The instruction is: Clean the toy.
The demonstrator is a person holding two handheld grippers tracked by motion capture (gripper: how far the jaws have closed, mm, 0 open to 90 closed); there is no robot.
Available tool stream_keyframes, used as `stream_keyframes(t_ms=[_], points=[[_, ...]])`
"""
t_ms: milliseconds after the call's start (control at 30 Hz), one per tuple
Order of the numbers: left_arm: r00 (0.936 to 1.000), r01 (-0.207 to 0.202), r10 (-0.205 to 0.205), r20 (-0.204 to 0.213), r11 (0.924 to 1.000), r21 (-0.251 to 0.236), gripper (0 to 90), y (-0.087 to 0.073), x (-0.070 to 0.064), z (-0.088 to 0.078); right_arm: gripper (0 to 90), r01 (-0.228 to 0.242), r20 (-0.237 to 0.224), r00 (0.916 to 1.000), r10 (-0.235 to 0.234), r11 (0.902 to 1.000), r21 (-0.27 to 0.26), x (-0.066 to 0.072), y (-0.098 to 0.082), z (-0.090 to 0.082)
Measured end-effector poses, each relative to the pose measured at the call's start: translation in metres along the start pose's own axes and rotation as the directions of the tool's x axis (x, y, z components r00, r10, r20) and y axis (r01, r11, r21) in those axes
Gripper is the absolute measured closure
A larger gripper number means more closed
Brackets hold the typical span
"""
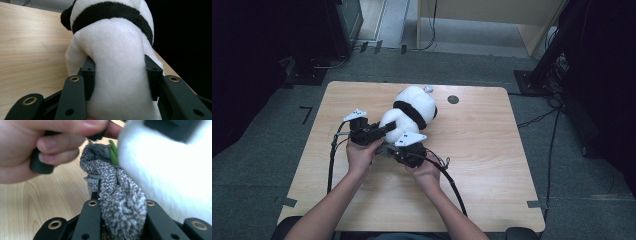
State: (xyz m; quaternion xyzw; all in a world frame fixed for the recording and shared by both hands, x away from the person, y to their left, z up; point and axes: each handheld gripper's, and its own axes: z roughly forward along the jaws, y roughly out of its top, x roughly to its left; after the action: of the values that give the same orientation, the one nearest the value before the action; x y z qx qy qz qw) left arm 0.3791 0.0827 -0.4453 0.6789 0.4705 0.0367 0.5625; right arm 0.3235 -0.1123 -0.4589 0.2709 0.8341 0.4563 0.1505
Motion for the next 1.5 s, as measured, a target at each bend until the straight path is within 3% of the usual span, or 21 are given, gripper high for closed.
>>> stream_keyframes(t_ms=[433, 667, 800, 1000, 1167, 1300, 1500], points=[[0.9996, 0.022, -0.022, -0.020, 0.9996, -0.019, 56.8, 0.002, 0.008, -0.004, 79.6, -0.034, 0.032, 0.9989, 0.034, 0.9991, 0.025, -0.019, -0.017, -0.016], [0.9991, 0.037, -0.038, -0.019, 0.9988, -0.031, 57.1, 0.005, 0.014, -0.009, 79.6, -0.082, 0.100, 0.9920, 0.077, 0.9960, 0.037, -0.038, -0.027, -0.028], [0.9995, 0.020, -0.020, -0.024, 0.9996, -0.019, 57.1, 0.004, 0.012, -0.009, 79.5, -0.103, 0.135, 0.9861, 0.097, 0.9942, 0.033, -0.049, -0.031, -0.034], [0.9991, -0.005, 0.004, -0.043, 0.9999, -0.016, 57.0, 0.006, 0.012, -0.010, 79.5, -0.139, 0.175, 0.9754, 0.134, 0.9902, 0.015, -0.063, -0.034, -0.045], [0.9970, -0.019, 0.018, -0.075, 0.9996, -0.019, 56.9, 0.010, 0.018, -0.014, 79.5, -0.195, 0.214, 0.9567, 0.197, 0.9802, -0.032, -0.080, -0.039, -0.062], [0.9961, -0.010, 0.008, -0.088, 0.9996, -0.025, 56.9, 0.012, 0.022, -0.017, 79.4, -0.200, 0.245, 0.9470, 0.208, 0.9782, -0.054, -0.090, -0.042, -0.077], [0.9947, -0.018, 0.014, -0.102, 0.9993, -0.034, 56.8, 0.016, 0.026, -0.021, 79.3, -0.236, 0.268, 0.9296, 0.253, 0.9673, -0.093, -0.106, -0.047, -0.094]])
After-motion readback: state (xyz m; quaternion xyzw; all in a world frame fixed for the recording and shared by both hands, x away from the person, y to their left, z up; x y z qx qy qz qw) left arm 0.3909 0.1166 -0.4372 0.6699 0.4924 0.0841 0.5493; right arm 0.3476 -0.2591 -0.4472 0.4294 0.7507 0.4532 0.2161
